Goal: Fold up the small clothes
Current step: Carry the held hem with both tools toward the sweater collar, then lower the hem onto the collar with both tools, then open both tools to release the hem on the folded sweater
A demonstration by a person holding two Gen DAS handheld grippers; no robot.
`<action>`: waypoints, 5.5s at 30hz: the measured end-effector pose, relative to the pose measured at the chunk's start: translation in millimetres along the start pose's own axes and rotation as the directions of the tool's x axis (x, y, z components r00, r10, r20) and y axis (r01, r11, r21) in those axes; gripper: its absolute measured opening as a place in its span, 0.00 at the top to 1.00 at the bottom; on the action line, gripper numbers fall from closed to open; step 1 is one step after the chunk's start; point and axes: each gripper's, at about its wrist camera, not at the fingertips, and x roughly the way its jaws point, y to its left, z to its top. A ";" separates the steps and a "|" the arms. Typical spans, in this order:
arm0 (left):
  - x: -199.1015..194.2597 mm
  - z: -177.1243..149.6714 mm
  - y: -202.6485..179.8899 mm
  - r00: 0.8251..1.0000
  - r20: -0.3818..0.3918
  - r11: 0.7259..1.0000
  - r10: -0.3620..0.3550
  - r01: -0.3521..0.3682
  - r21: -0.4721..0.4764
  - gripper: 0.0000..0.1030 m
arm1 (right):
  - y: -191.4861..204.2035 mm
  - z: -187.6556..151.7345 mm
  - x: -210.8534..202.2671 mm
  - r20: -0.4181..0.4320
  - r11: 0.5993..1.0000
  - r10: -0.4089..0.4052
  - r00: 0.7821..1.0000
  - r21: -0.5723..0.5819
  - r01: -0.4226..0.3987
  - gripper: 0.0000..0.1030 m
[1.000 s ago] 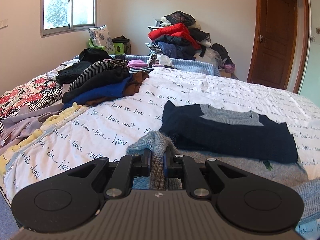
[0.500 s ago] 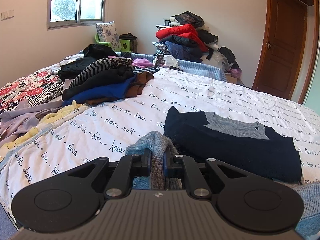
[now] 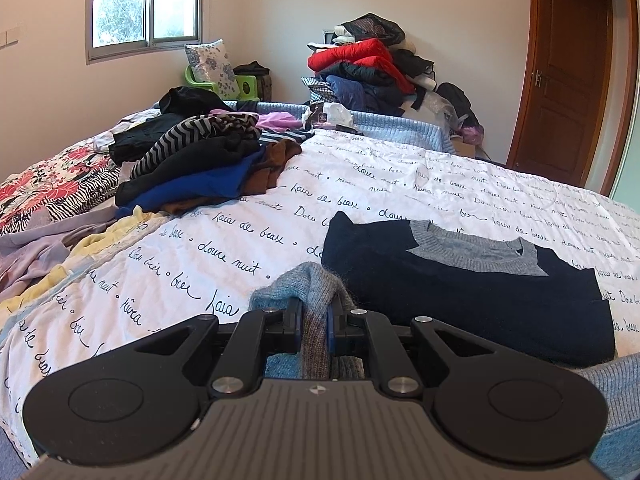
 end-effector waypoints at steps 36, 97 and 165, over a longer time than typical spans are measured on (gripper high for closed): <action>22.5 28.1 -22.0 1.000 0.017 1.000 0.023 -0.023 0.014 0.88 | -38.0 18.1 24.7 0.046 0.994 -0.005 0.999 0.109 0.000 0.94; 125.3 86.0 -51.5 0.996 -0.088 1.000 0.004 -0.001 0.031 0.88 | -98.8 62.1 103.2 0.055 0.969 -0.095 0.994 0.233 0.080 0.94; 195.2 78.8 -77.5 0.879 -0.356 0.908 -0.317 0.390 0.155 0.49 | -112.2 83.9 195.9 -0.177 0.952 0.007 0.984 0.301 0.048 0.27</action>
